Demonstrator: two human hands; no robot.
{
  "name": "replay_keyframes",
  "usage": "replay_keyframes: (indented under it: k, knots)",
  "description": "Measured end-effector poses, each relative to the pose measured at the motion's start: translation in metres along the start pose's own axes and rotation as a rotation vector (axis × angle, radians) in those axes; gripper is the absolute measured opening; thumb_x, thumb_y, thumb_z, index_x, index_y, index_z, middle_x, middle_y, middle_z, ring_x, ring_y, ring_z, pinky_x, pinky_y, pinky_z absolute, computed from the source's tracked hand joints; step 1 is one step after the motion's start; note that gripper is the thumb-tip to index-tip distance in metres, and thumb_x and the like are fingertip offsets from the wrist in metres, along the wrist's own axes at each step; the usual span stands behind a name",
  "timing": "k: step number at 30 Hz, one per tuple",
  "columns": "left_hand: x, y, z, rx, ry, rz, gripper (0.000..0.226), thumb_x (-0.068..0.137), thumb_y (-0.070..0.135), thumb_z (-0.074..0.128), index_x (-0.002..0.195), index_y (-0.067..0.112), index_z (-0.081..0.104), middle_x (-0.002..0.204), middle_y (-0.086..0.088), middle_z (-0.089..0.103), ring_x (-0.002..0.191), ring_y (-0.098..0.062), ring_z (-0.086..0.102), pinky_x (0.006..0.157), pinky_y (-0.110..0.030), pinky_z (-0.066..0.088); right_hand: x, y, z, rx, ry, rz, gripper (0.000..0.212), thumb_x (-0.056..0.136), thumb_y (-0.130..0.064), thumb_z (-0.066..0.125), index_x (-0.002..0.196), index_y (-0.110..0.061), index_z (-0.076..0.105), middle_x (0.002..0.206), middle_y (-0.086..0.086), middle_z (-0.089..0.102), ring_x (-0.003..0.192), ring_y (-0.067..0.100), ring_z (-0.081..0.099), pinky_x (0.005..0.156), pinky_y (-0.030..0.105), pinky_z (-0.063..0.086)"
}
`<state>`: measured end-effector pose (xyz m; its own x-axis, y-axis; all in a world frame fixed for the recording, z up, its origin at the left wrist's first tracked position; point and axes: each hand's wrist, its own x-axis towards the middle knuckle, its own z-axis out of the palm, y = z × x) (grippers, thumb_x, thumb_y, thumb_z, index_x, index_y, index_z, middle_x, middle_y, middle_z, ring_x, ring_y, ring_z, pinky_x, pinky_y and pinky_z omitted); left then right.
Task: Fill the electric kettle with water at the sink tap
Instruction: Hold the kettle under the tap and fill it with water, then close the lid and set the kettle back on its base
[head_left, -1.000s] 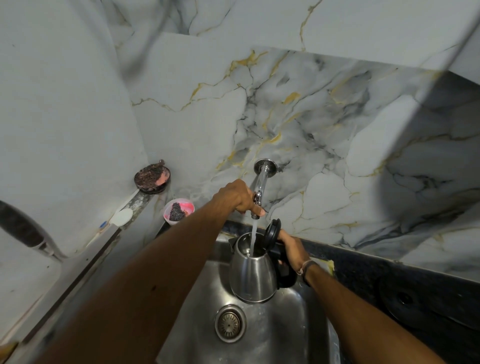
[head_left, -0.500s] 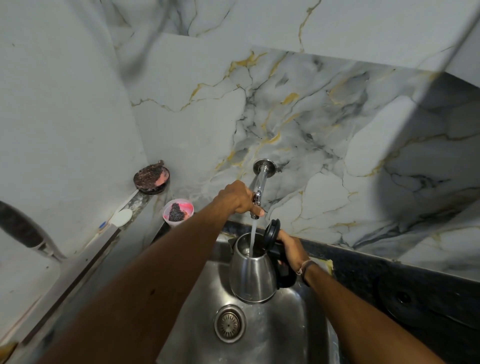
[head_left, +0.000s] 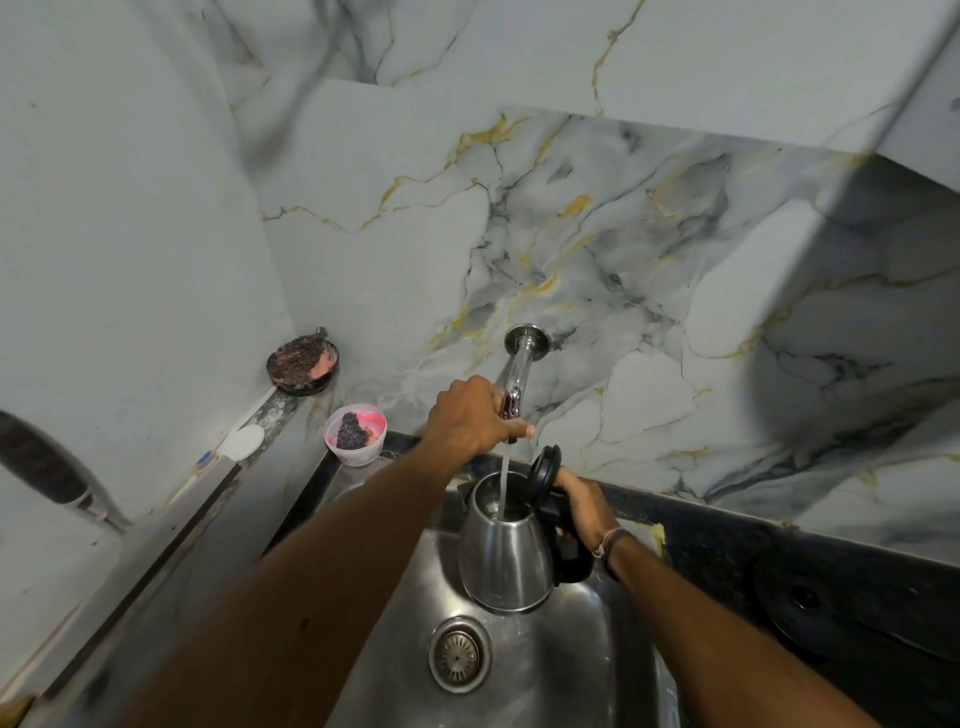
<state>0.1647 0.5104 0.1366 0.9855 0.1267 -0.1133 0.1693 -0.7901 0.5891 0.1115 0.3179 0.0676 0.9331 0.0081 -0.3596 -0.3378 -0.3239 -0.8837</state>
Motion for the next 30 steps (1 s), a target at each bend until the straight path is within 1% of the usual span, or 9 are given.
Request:
replay_keyframes:
  k: [6, 11, 13, 15, 17, 20, 22, 25, 30]
  knots:
    - [-0.015, 0.006, 0.019, 0.113, 0.207, -0.012, 0.057, 0.082, 0.071, 0.087, 0.094, 0.019, 0.065, 0.087, 0.001, 0.063, 0.086, -0.023, 0.063, 0.073, -0.037, 0.045, 0.005, 0.012, 0.003, 0.040, -0.003, -0.005, 0.094, 0.062, -0.085, 0.058, 0.096, -0.002, 0.088, 0.103, 0.027, 0.087, 0.111, 0.052, 0.078, 0.114, 0.067, 0.054]
    - [-0.019, -0.002, 0.020, 0.035, 0.216, -0.001, 0.059, 0.081, 0.073, 0.086, 0.094, 0.017, 0.072, 0.076, 0.006, 0.065, 0.079, -0.020, 0.066, 0.071, -0.037, 0.052, 0.008, 0.020, 0.000, 0.034, -0.012, -0.007, 0.090, 0.063, -0.086, 0.057, 0.092, -0.007, 0.089, 0.098, 0.025, 0.088, 0.112, 0.052, 0.078, 0.113, 0.068, 0.055]
    - [-0.025, -0.016, 0.028, -0.184, 0.197, 0.041, 0.060, 0.088, 0.074, 0.078, 0.114, 0.020, 0.077, 0.099, 0.004, 0.080, 0.083, -0.008, 0.070, 0.075, -0.031, 0.057, 0.008, 0.023, -0.004, 0.036, -0.016, -0.006, 0.088, 0.065, -0.087, 0.056, 0.089, -0.009, 0.089, 0.096, 0.022, 0.088, 0.112, 0.052, 0.077, 0.114, 0.068, 0.054]
    - [-0.039, -0.034, 0.039, -0.480, 0.137, 0.026, 0.073, 0.095, 0.072, 0.070, 0.149, 0.023, 0.064, 0.139, -0.002, 0.076, 0.102, -0.002, 0.070, 0.090, -0.027, 0.057, 0.008, 0.026, -0.009, 0.050, -0.014, 0.003, 0.082, 0.065, -0.085, 0.057, 0.085, -0.011, 0.088, 0.098, 0.025, 0.087, 0.110, 0.053, 0.077, 0.112, 0.068, 0.053]
    - [-0.057, -0.056, 0.056, -0.703, 0.049, -0.041, 0.106, 0.085, 0.072, 0.074, 0.170, 0.020, 0.041, 0.168, -0.013, 0.054, 0.136, -0.019, 0.063, 0.117, -0.048, 0.054, 0.005, 0.028, -0.017, 0.076, -0.014, 0.009, 0.070, 0.064, -0.082, 0.060, 0.077, -0.018, 0.087, 0.096, 0.025, 0.087, 0.100, 0.047, 0.078, 0.102, 0.062, 0.056]
    - [-0.094, -0.088, 0.090, -0.723, -0.129, -0.104, 0.154, 0.052, 0.078, 0.091, 0.178, 0.022, 0.021, 0.183, -0.016, 0.030, 0.164, -0.038, 0.037, 0.130, -0.063, 0.040, -0.001, 0.032, -0.038, 0.162, -0.034, 0.000, 0.058, 0.065, -0.074, 0.066, 0.074, -0.022, 0.089, 0.087, 0.021, 0.087, 0.090, 0.034, 0.076, 0.092, 0.053, 0.053]
    - [-0.121, -0.092, 0.116, -0.601, -0.203, -0.088, 0.176, 0.036, 0.083, 0.098, 0.179, 0.024, 0.015, 0.184, -0.012, 0.027, 0.167, -0.036, 0.031, 0.132, -0.057, 0.037, -0.003, 0.038, -0.058, 0.200, -0.038, -0.013, 0.062, 0.069, -0.069, 0.067, 0.083, -0.013, 0.089, 0.103, 0.028, 0.086, 0.098, 0.038, 0.080, 0.101, 0.057, 0.058]
    - [-0.145, -0.067, 0.152, -0.586, -0.218, -0.038, 0.183, 0.026, 0.072, 0.106, 0.178, 0.025, 0.015, 0.178, -0.007, 0.038, 0.161, -0.030, 0.042, 0.127, -0.052, 0.047, -0.013, 0.042, -0.089, 0.217, -0.050, -0.034, 0.060, 0.074, -0.069, 0.067, 0.085, -0.015, 0.089, 0.108, 0.027, 0.087, 0.102, 0.039, 0.077, 0.105, 0.055, 0.056]
    - [-0.154, 0.001, 0.193, -0.797, -0.130, -0.009, 0.154, 0.024, 0.054, 0.116, 0.159, 0.028, 0.045, 0.148, -0.003, 0.068, 0.132, -0.032, 0.071, 0.099, -0.060, 0.067, -0.033, 0.038, -0.156, 0.245, -0.024, -0.062, 0.060, 0.072, -0.069, 0.067, 0.084, -0.015, 0.091, 0.127, 0.046, 0.073, 0.111, 0.052, 0.075, 0.109, 0.057, 0.055]
